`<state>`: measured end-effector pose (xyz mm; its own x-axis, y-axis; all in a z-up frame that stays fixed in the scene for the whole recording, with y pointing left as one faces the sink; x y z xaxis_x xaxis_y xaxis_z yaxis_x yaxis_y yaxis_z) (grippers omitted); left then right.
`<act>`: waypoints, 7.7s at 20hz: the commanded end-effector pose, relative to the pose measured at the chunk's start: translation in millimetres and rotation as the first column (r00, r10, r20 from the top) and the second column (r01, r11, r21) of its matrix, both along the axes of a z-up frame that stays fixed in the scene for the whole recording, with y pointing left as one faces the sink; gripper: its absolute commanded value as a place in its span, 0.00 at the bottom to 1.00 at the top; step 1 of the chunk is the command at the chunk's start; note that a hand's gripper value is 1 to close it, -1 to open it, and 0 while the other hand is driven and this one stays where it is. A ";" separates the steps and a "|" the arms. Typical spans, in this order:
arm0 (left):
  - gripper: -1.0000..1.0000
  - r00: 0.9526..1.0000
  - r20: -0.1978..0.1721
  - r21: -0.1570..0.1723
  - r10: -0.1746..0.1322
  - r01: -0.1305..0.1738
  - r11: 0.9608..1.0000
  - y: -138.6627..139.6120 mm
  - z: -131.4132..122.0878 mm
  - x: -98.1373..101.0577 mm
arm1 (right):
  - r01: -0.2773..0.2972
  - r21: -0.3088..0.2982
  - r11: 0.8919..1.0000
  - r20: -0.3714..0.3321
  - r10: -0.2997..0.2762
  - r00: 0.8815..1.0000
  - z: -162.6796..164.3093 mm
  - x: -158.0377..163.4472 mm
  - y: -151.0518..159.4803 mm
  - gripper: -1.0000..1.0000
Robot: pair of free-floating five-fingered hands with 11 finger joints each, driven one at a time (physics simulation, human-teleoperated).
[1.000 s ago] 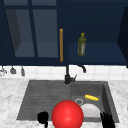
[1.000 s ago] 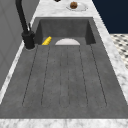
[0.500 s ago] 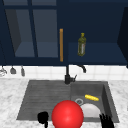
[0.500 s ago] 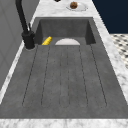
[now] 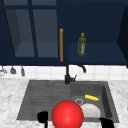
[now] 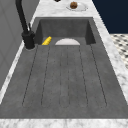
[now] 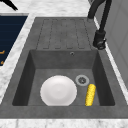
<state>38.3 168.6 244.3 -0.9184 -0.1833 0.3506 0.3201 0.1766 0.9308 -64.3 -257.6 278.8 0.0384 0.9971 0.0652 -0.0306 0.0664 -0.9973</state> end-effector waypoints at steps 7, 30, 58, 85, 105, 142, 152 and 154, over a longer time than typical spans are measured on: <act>0.00 0.997 -0.012 0.068 -0.072 0.073 0.995 3.0 43.9 0.2 | 0.002 0.003 1.000 0.004 -0.002 1.000 -0.2 0.0 0.0 0.50; 0.00 0.990 0.086 0.100 -0.113 0.104 0.989 0.0 108.1 -1.8 | 0.003 0.007 1.000 0.006 -0.003 1.000 -0.4 0.2 0.1 0.50; 0.00 0.983 0.132 0.148 -0.125 0.106 0.983 2.5 169.7 -16.2 | 0.003 0.007 1.000 0.007 -0.004 1.000 -0.4 0.2 0.1 0.50; 0.00 0.958 0.242 0.139 -0.154 0.122 0.983 2.3 224.1 -16.7 | 0.003 0.007 1.000 0.007 -0.004 1.000 -0.4 0.2 0.1 0.50; 0.00 0.961 0.222 0.129 -0.162 0.135 0.982 6.5 233.1 -25.8 | 0.003 0.007 1.000 0.007 -0.004 1.000 -0.4 0.2 0.1 0.50; 0.00 0.944 0.286 0.381 -0.162 0.043 0.924 18.2 207.4 16.0 | 0.003 0.007 1.000 0.007 -0.004 1.000 -0.4 0.2 0.1 0.50; 0.00 0.925 0.299 0.326 -0.237 0.134 0.936 15.7 218.9 5.0 | 0.003 0.007 1.000 0.007 -0.004 1.000 -0.4 0.2 0.1 0.50; 0.00 0.919 0.310 0.341 -0.243 0.131 0.931 15.8 225.2 2.0 | 0.003 0.007 1.000 0.007 -0.004 1.000 -0.4 0.2 0.1 0.50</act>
<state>44.7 184.3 461.3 -0.9893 -0.1454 -0.0128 0.0011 -0.0947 0.9955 -64.1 -257.5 278.4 0.0415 0.9965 0.0729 -0.0237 0.0739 -0.9970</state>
